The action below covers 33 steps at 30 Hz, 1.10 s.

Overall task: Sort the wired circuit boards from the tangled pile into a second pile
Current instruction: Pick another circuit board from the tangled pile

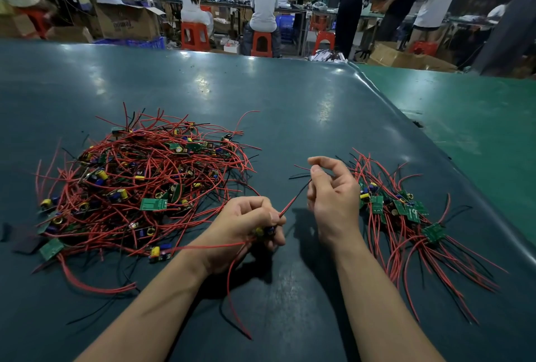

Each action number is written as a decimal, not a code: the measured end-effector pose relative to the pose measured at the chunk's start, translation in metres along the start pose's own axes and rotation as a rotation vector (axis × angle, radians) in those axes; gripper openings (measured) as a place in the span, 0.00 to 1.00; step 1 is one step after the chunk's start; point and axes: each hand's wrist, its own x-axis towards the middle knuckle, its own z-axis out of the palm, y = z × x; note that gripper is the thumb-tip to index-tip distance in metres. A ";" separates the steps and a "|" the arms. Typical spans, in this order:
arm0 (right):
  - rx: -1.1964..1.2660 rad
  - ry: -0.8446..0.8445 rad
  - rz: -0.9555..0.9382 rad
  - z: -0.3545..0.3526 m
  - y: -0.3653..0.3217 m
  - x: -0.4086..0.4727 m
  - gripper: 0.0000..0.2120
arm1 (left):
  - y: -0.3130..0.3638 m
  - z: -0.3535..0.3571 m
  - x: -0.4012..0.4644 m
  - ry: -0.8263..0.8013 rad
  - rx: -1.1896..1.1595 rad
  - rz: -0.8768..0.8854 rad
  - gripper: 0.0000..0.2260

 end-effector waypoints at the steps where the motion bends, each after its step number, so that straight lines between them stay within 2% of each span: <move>1: 0.003 0.009 -0.009 0.000 0.000 0.000 0.10 | 0.000 0.000 0.000 -0.004 -0.001 0.000 0.09; 3: 0.029 -0.003 -0.002 0.000 -0.002 -0.001 0.08 | 0.000 -0.001 0.000 -0.011 -0.012 0.006 0.07; 4: 0.054 -0.043 0.027 0.001 -0.004 -0.002 0.05 | 0.000 -0.002 0.001 -0.007 -0.032 0.012 0.07; 5: 0.077 -0.105 0.088 0.003 -0.007 -0.003 0.06 | 0.000 -0.003 0.001 0.011 -0.062 0.018 0.07; 7: 0.052 -0.264 0.264 0.005 -0.012 -0.007 0.24 | 0.000 -0.005 0.003 0.069 -0.108 0.039 0.07; 9: -0.021 -0.425 0.362 0.009 -0.014 -0.013 0.33 | 0.001 -0.004 0.004 0.113 -0.110 0.063 0.05; 11: -0.040 -0.517 0.311 0.011 -0.014 -0.019 0.24 | 0.002 -0.002 0.004 0.136 -0.073 0.059 0.06; 13: -0.063 -0.504 0.236 0.011 -0.016 -0.021 0.11 | 0.001 -0.001 0.004 0.148 -0.016 0.037 0.13; 14: -0.076 -0.489 0.213 0.010 -0.015 -0.020 0.08 | 0.001 -0.001 0.004 0.150 -0.002 0.029 0.15; 16: -0.085 -0.456 0.183 0.009 -0.017 -0.019 0.08 | 0.001 0.000 0.005 0.144 -0.004 0.024 0.14; 19: -0.101 -0.371 0.144 0.007 -0.017 -0.016 0.07 | 0.002 0.001 0.005 0.112 -0.004 0.001 0.07; 22: -0.084 -0.230 0.121 0.004 -0.013 -0.010 0.08 | 0.000 -0.001 0.004 0.058 -0.011 -0.019 0.08; 26: -0.080 -0.150 0.095 0.005 -0.010 -0.008 0.09 | -0.001 -0.004 0.004 0.007 0.004 -0.024 0.03; 28: -0.082 -0.098 0.099 0.005 -0.008 -0.007 0.11 | -0.001 -0.005 0.004 -0.021 -0.011 -0.022 0.04; 33: -0.050 -0.098 0.101 0.004 -0.008 -0.007 0.11 | -0.002 -0.006 0.003 -0.044 -0.008 -0.016 0.03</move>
